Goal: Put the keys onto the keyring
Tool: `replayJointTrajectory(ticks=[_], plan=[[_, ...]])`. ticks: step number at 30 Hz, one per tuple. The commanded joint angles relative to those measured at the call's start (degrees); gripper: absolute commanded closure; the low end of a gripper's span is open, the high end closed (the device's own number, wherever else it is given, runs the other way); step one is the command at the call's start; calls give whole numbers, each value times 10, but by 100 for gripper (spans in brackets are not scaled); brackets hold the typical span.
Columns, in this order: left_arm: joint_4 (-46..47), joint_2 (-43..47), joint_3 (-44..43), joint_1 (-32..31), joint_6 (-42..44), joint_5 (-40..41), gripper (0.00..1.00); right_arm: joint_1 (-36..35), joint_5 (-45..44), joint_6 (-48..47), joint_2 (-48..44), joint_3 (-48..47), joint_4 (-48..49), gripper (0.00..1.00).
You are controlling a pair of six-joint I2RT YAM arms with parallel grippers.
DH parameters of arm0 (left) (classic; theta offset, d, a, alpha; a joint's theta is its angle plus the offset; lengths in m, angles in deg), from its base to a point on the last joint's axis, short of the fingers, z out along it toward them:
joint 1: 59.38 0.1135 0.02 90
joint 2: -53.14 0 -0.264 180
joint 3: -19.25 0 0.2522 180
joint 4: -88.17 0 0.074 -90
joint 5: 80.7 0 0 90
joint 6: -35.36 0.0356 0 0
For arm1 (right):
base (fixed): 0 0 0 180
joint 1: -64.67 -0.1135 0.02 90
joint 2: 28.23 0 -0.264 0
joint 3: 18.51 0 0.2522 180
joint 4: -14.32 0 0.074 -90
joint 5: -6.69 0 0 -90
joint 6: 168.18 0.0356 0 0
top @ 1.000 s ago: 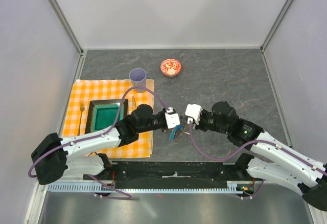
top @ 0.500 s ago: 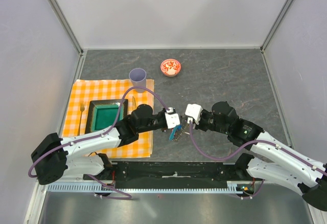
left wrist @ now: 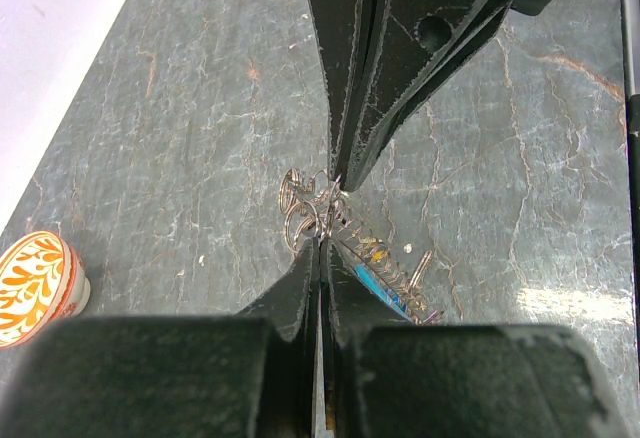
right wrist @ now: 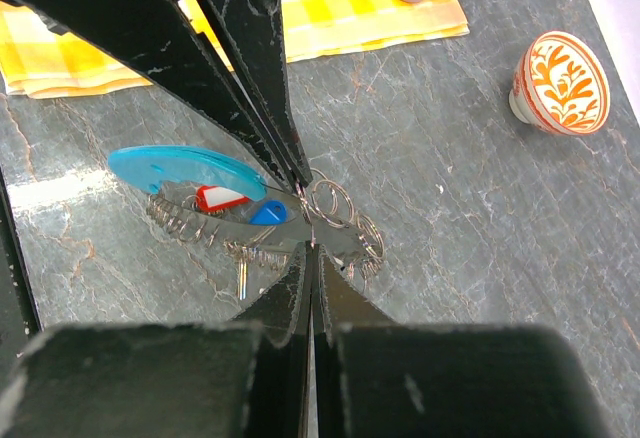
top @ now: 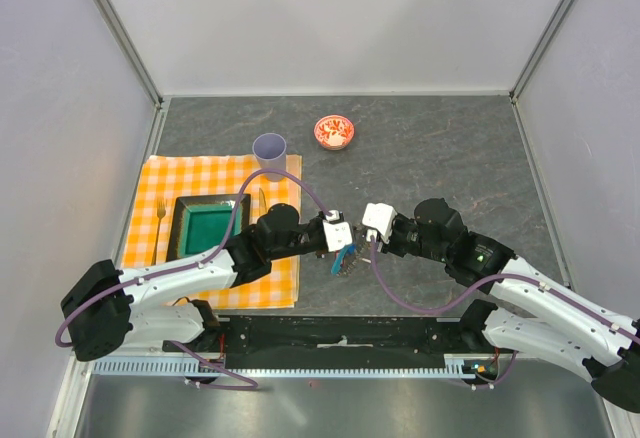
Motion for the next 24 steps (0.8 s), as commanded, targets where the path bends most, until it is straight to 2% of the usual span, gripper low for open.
replayJointTrajectory(ticks=[1,24], plan=[[50,-1,-10,4,-4,-14,98,-3,11,2,-3,2,23,100],[49,-3,-9,4,-6,-3,98,-3,17,5,-8,2,22,100]])
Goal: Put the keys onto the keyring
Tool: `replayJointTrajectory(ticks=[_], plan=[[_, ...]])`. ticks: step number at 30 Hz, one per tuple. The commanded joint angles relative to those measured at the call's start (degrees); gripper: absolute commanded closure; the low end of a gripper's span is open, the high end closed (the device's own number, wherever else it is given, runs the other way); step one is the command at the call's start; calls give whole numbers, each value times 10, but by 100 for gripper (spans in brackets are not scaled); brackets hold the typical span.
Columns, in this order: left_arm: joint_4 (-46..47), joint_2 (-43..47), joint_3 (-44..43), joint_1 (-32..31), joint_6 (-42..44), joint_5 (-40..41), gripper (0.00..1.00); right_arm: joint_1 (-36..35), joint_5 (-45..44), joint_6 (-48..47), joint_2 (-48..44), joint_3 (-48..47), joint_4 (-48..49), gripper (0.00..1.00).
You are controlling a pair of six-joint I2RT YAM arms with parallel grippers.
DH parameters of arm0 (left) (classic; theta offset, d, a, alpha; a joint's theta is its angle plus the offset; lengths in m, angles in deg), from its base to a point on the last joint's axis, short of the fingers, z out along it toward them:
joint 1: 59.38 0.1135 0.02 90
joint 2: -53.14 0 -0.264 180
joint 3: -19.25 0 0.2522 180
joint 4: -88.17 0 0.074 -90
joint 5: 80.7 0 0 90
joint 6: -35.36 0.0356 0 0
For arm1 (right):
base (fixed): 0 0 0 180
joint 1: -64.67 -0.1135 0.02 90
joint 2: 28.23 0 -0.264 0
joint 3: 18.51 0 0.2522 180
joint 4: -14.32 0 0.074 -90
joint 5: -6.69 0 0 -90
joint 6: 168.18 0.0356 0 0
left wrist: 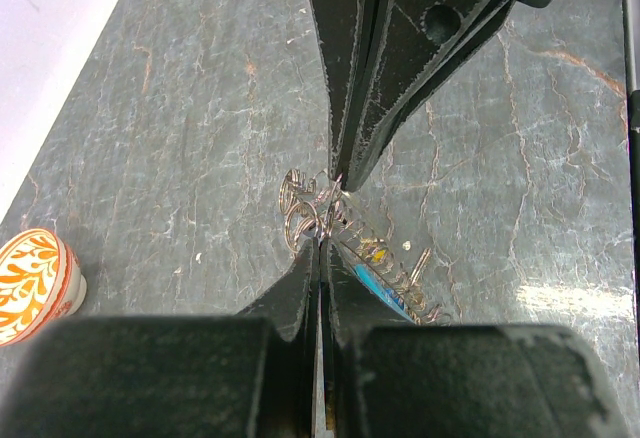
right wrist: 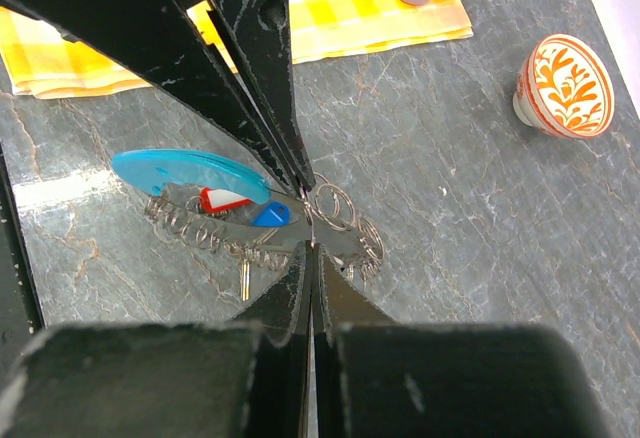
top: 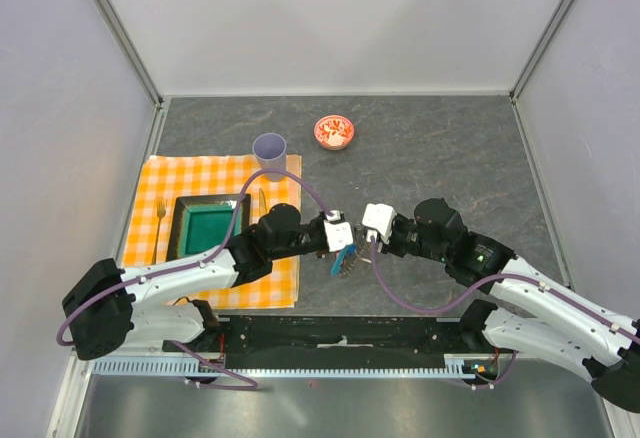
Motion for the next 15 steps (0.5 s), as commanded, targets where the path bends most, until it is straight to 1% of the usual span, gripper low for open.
replayJointTrajectory(ticks=[1,15], plan=[[50,4,-9,3,-6,-2,98,-3,13,5,-9,2,22,100],[53,5,-8,3,-6,-6,98,-3,0,5,-7,2,23,100]])
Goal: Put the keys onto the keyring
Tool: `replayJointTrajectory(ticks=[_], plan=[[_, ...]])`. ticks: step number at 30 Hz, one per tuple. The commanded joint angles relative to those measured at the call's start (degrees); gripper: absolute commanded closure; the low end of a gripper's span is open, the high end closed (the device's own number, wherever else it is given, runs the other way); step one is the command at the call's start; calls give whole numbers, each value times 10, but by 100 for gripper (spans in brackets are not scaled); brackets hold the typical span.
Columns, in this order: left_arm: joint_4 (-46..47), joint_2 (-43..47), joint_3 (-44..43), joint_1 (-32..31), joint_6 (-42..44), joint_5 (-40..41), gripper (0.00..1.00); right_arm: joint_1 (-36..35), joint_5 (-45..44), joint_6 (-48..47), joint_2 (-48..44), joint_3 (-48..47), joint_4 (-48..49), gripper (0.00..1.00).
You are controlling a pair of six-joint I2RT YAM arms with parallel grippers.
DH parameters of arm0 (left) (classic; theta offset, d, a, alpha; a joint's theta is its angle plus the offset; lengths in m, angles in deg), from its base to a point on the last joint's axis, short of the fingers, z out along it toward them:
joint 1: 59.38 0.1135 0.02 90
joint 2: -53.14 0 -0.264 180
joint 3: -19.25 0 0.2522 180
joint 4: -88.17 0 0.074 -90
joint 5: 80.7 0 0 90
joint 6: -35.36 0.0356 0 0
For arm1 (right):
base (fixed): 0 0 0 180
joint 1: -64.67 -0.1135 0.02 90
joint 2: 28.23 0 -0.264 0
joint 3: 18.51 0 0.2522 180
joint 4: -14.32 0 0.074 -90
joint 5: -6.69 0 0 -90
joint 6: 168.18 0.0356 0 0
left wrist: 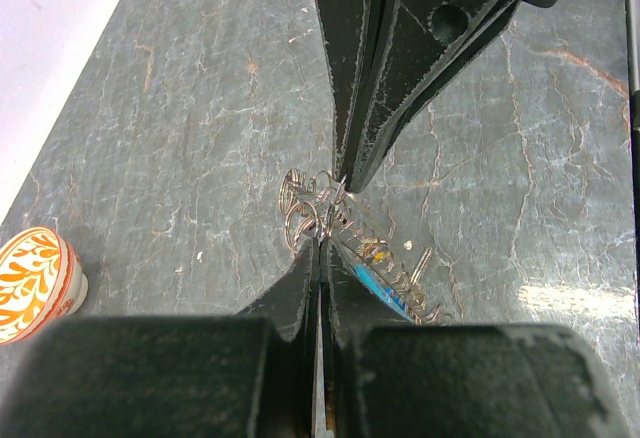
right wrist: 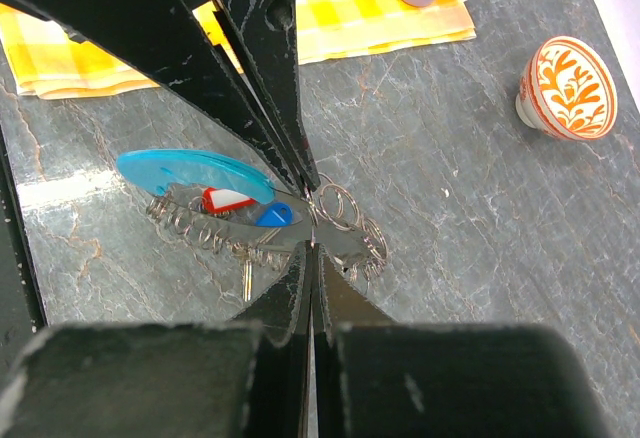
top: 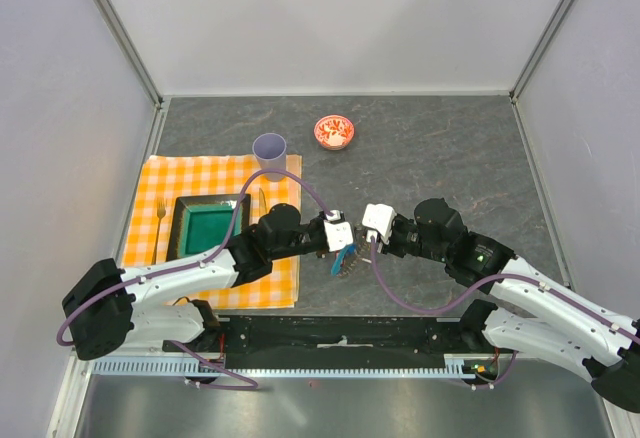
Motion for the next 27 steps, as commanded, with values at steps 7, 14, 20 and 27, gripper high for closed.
replayJointTrajectory(ticks=[7,14,20,27], plan=[[52,6,-8,3,-5,-12,98,-3,-5,5,-6,1,23,100],[51,5,-9,3,-5,-15,98,-3,-8,4,-6,2,24,100],[51,5,-8,3,-4,-20,98,-3,-6,4,-5,3,25,100],[51,8,-7,3,-5,-24,98,-3,-7,4,-4,4,25,100]])
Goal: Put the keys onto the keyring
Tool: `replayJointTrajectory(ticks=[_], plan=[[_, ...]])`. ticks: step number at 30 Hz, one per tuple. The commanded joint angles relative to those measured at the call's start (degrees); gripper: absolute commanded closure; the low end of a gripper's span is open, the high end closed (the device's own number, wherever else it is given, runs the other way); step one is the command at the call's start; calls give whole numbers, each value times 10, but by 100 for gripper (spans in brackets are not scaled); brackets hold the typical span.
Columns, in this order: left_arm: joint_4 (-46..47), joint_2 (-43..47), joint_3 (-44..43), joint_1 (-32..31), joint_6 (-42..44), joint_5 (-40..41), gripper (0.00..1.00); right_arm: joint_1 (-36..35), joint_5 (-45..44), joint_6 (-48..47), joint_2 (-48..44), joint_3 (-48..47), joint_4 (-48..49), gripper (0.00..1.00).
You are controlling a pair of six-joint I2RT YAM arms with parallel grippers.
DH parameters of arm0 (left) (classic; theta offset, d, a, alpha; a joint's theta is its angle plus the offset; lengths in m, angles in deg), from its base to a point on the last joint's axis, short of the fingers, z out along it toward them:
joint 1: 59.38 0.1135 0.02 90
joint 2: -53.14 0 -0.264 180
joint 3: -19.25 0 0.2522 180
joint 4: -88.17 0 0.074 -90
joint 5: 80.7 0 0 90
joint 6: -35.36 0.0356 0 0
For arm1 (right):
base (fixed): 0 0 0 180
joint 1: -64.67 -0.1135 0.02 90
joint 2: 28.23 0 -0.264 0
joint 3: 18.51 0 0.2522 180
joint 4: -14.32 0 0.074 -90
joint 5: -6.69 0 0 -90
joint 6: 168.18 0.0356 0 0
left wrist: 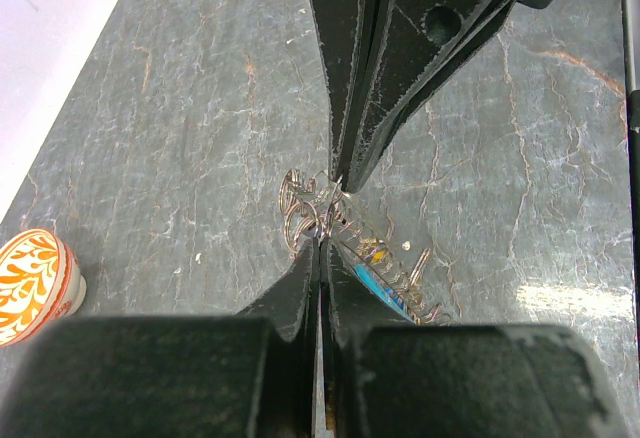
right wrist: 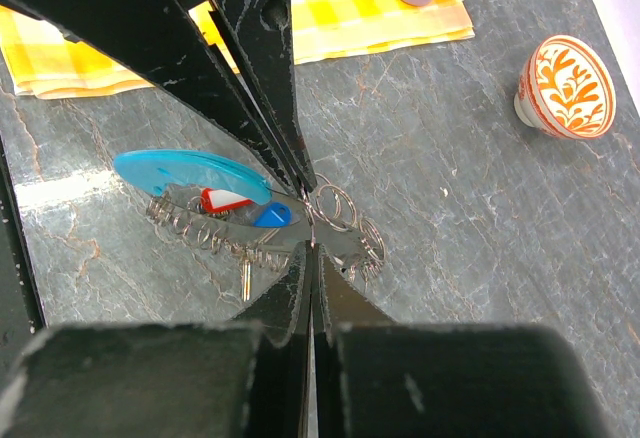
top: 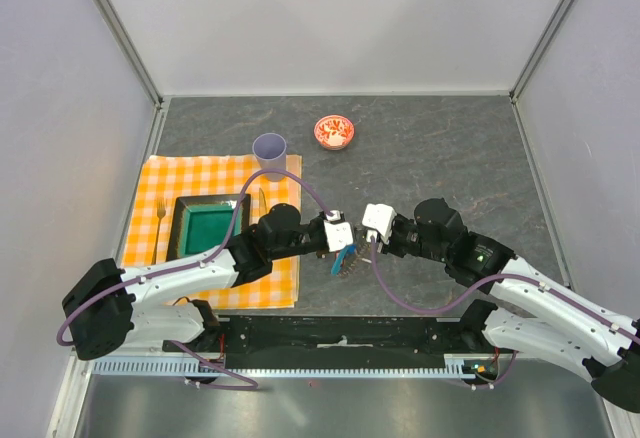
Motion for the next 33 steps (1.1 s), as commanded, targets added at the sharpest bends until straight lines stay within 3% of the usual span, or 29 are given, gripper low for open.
replayJointTrajectory(ticks=[1,33], plan=[[51,8,-7,3,-6,-21,98,-3,-4,4,-4,4,23,100],[26,4,-22,4,18,-107,98,-3,59,-8,-2,4,23,100]])
